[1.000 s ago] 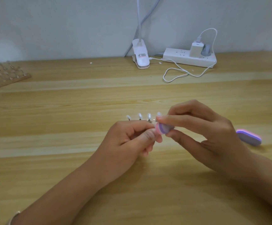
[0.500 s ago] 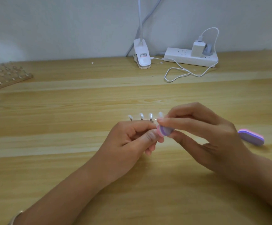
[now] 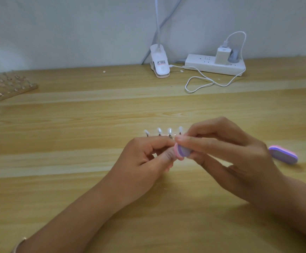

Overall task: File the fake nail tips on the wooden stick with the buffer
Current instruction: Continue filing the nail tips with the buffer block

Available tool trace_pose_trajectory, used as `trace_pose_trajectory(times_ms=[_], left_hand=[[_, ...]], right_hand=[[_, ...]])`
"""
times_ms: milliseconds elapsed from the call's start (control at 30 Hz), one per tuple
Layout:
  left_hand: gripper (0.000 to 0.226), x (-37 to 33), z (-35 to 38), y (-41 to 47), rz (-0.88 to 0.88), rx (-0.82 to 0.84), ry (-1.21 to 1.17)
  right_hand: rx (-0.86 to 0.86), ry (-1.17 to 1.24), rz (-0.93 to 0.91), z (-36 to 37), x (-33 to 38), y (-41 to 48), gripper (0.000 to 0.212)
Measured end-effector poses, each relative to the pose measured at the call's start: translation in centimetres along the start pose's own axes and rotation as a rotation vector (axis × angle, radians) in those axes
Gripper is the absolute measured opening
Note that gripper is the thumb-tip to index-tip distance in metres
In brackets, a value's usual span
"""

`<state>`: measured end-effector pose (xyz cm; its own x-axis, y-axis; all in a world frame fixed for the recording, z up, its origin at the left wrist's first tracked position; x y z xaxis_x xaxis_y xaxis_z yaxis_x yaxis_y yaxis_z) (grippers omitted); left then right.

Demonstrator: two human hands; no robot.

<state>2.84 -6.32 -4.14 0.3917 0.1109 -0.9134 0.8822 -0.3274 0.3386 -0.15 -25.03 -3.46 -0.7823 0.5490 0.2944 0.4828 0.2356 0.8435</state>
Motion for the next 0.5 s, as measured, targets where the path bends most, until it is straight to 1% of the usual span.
trace_pose_trajectory(times_ms=[67,167,300,400,500], left_hand=[[0.022,-0.02,0.00,-0.09,0.033,-0.012,0.036],[0.018,0.17,-0.08,-0.02,0.059,-0.050,0.125],[0.019,-0.09,0.05,-0.07,0.143,-0.066,0.172],[0.013,0.09,-0.06,-0.05,0.122,-0.107,0.167],[0.016,-0.04,-0.29,-0.12,0.114,-0.105,0.131]], right_hand=[[0.030,-0.032,-0.037,0.04,-0.20,-0.05,0.026],[0.045,-0.034,0.014,-0.03,-0.82,-0.02,0.027],[0.051,-0.021,-0.025,0.33,-0.46,-0.19,0.027],[0.036,-0.017,0.016,0.10,-0.78,-0.07,0.028],[0.042,0.045,0.015,0.43,-0.25,-0.21,0.026]])
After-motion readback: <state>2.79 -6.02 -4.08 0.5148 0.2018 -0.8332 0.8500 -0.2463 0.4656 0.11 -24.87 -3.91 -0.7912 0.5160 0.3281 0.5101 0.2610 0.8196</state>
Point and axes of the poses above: each hand's wrist, its own y-axis towards the middle knuckle, its own z-axis out of the palm, x = y × z, the point moved 2 cm from there along y, towards the middle knuckle, and after that the axes turned 13 degrees about -x, right-handed, at the moved point
